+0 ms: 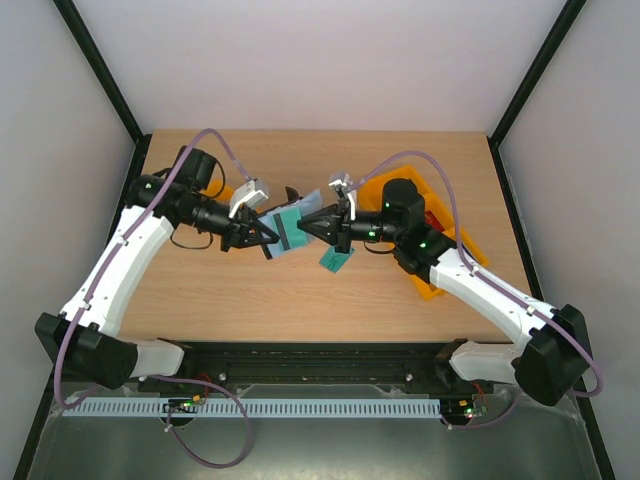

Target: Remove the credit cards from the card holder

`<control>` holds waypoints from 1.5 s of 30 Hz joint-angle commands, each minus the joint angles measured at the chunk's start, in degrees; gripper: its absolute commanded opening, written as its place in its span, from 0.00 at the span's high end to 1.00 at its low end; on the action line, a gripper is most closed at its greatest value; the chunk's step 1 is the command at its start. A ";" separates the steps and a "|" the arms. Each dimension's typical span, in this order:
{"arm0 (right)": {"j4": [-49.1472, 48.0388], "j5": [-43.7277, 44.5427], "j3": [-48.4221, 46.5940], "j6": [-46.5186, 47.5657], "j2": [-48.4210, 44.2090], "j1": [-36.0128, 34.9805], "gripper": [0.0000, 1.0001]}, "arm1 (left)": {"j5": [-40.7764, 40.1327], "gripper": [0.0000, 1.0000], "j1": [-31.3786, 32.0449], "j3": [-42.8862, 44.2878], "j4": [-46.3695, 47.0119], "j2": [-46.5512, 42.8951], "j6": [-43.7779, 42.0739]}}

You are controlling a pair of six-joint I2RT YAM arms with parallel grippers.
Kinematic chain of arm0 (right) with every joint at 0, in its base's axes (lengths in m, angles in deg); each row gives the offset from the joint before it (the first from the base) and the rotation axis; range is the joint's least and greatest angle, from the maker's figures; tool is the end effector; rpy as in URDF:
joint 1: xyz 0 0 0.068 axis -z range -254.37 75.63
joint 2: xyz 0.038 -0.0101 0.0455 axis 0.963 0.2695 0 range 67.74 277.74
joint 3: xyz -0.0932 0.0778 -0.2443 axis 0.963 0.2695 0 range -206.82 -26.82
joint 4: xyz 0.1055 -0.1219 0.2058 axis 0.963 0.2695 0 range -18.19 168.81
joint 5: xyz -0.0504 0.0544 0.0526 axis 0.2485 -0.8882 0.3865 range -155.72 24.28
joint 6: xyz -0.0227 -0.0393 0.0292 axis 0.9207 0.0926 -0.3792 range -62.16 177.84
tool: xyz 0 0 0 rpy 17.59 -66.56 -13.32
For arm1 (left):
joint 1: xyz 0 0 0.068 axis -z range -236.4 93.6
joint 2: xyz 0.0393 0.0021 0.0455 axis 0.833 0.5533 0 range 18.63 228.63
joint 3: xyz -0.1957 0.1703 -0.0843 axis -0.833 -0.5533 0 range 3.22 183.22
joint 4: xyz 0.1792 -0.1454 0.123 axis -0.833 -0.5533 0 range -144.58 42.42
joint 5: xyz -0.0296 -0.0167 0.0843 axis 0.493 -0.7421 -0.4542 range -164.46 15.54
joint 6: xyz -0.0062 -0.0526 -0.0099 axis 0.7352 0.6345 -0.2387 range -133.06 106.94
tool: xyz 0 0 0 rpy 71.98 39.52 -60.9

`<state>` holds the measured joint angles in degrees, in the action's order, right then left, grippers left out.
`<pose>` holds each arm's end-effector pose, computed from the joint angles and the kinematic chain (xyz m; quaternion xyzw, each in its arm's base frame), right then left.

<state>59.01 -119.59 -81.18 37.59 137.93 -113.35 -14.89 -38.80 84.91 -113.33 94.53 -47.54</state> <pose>0.1976 0.1969 0.3477 -0.4128 0.5875 0.5889 0.3709 0.2190 -0.1016 0.3743 0.4838 0.6966 -0.4416 0.2928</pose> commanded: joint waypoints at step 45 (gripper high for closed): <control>11.66 -1.71 -7.41 10.06 3.19 -1.29 0.88 | 5.15 0.98 -0.86 0.58 -6.54 -2.24 -11.75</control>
<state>72.52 -120.88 -88.27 48.39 140.88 -113.41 -14.47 -39.72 84.60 -118.08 93.87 -56.39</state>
